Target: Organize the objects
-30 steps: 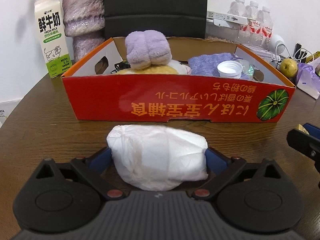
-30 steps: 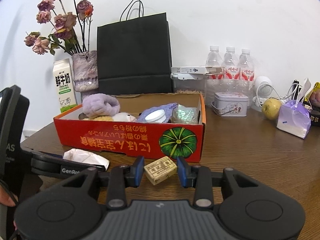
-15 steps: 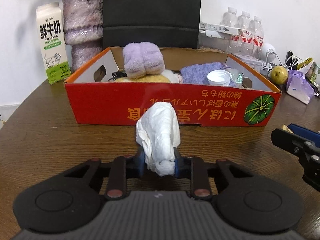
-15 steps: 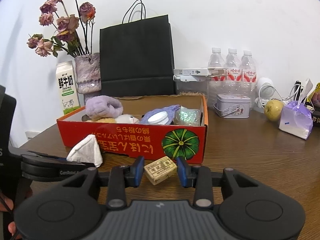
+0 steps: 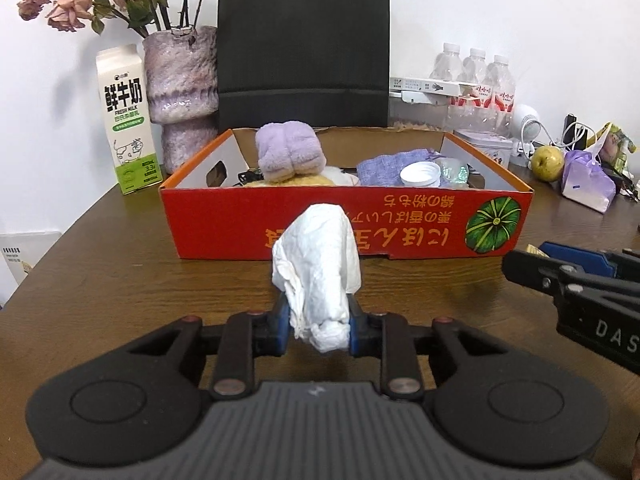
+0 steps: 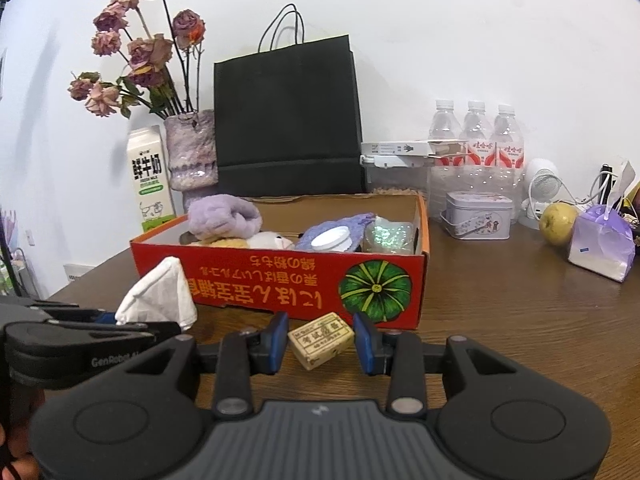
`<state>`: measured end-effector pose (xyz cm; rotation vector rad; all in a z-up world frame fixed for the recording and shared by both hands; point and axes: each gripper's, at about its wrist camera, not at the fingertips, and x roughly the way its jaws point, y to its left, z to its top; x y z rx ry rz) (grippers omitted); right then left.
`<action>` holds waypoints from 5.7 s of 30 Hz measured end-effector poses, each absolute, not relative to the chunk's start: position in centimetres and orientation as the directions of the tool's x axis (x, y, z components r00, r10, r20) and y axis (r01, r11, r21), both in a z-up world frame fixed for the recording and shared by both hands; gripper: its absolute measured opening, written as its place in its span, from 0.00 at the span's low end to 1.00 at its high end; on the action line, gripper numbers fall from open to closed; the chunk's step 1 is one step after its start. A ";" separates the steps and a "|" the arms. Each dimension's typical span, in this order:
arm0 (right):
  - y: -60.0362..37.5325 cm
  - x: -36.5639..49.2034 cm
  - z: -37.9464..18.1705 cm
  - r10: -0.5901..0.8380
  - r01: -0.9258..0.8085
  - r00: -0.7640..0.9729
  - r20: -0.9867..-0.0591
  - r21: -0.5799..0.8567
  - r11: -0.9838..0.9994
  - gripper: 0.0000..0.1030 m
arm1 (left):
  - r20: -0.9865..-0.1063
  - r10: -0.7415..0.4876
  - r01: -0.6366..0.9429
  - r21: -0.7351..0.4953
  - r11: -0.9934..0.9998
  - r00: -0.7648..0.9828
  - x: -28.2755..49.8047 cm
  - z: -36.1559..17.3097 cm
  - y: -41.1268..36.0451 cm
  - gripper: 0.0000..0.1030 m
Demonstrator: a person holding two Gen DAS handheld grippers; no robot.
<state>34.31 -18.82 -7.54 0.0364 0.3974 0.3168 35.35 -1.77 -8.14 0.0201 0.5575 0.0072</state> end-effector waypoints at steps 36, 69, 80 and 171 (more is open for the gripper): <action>-17.4 35.4 -1.1 0.318 -0.302 0.921 -0.226 0.103 0.948 0.33 | -0.363 0.061 -0.076 -0.027 0.997 0.930 33.8 -2.2 -3.2 0.26; -16.1 45.9 -2.2 0.297 -0.276 0.917 -0.264 0.116 0.954 0.33 | -0.350 0.068 -0.096 -0.064 0.993 0.934 44.6 -1.9 -2.0 0.26; -15.4 49.4 -2.8 0.293 -0.277 0.915 -0.277 0.097 0.956 0.33 | -0.350 0.090 -0.112 -0.046 0.993 0.933 48.6 -2.4 -1.1 0.26; -19.9 17.5 0.7 0.275 -0.262 0.882 -0.382 0.086 0.961 1.00 | -0.481 0.106 -0.115 0.011 0.993 0.870 15.7 -0.3 3.3 1.00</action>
